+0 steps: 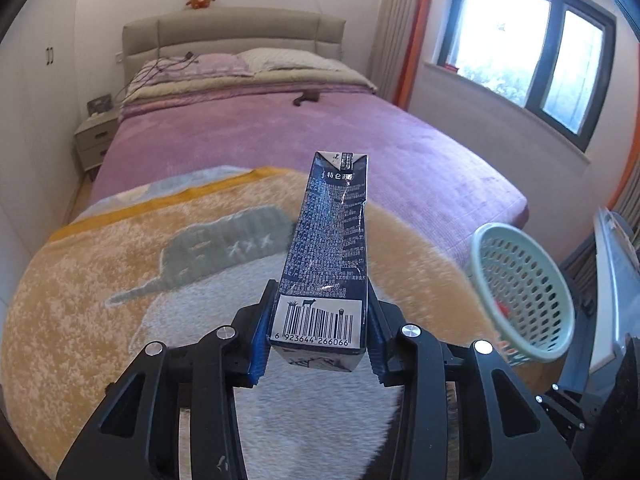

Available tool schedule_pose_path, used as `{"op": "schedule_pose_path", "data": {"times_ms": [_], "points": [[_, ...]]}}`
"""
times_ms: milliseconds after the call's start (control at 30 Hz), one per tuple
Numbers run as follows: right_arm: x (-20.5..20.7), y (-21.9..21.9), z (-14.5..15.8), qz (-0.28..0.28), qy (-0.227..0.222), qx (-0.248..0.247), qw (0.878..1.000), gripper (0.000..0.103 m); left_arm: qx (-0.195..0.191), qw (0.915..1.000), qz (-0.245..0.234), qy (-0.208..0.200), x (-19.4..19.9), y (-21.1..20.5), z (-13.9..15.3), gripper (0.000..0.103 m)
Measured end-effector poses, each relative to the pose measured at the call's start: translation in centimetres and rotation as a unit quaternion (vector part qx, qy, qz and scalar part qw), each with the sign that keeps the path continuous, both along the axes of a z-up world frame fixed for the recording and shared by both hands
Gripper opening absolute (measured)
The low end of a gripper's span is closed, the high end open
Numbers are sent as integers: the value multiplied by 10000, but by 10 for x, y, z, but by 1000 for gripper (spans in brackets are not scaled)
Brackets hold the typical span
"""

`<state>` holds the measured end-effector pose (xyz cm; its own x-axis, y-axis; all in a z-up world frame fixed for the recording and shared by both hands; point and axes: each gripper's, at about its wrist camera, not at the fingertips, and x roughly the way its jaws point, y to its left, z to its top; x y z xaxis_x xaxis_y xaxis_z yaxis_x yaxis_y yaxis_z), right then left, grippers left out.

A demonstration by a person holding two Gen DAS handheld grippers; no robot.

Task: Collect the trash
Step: 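Carry the milk carton and teal packet over the teal basket and open both tools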

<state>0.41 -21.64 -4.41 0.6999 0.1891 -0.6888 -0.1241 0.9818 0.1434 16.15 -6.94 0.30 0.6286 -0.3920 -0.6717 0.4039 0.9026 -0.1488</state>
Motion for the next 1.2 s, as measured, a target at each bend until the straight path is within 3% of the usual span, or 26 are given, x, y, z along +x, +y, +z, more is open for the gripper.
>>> {"op": "schedule_pose_path", "data": {"times_ms": [333,600,967,1200], "points": [[-5,-73,31,-891,-440,40,9950,35,-408,9971,-595,-228,-18,-57,26,37],[-3,-146,39,-1729,-581,-33,9832,35,-470,9932,-1019,-305,-25,-126,25,37],[22,-234,8,-2614,-146,37,9651,35,-465,9893,-1368,223,-12,-212,-21,37],[34,-250,-11,-2806,177,99,9596,36,-305,9865,-1483,621,-3,-240,-56,38]]}}
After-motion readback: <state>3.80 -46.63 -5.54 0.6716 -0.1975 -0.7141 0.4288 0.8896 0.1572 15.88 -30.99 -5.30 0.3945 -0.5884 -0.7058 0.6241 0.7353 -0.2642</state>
